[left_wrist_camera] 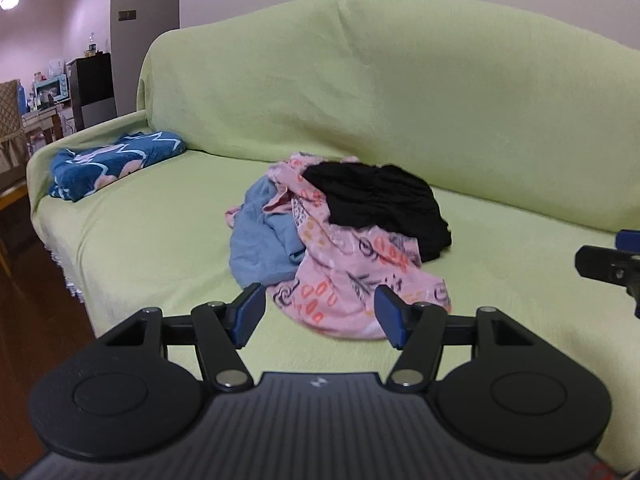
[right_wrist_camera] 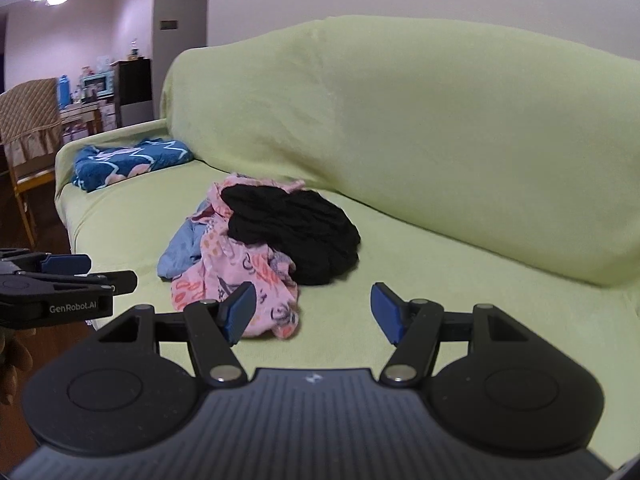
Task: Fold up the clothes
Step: 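Reach both grippers to the black trousers and close on the waistband, then pull the black trousers off the pile with both grippers, lifting them, then lift the trousers high with both grippers and shake them out, then lower the trousers onto the sofa seat and open both grippers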
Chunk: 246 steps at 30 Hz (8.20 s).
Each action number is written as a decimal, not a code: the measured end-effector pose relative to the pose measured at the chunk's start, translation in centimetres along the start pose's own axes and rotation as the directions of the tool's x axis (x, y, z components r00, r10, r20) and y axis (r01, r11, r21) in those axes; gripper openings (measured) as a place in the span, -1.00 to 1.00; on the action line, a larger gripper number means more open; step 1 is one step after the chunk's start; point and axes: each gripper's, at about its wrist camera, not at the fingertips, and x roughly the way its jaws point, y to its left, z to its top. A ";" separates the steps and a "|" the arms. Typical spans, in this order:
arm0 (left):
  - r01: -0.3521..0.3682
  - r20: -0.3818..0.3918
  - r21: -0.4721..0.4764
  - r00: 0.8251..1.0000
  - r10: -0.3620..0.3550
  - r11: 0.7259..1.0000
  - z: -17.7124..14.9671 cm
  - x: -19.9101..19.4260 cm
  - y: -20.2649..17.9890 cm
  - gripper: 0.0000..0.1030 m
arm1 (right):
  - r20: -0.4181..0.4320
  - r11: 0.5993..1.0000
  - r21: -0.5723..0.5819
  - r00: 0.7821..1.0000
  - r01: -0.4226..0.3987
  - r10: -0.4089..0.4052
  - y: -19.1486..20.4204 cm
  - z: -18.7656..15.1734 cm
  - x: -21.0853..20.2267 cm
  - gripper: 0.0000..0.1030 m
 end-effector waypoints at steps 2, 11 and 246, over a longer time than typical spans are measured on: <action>0.011 -0.005 -0.003 1.000 -0.011 1.000 0.3 0.9 0.2 0.22 | 0.001 1.000 -0.003 1.000 0.010 -0.010 -0.4 -0.1 0.3 0.17; 0.038 0.015 0.014 0.999 -0.038 0.999 1.8 4.7 1.1 0.22 | -0.051 0.989 -0.137 0.997 0.054 -0.062 -0.7 2.3 9.1 0.07; 0.751 -0.345 0.216 0.656 -0.671 0.623 2.9 20.9 -28.5 -0.24 | -0.285 0.829 0.393 0.910 0.398 -0.301 -37.3 -12.7 -10.2 -0.43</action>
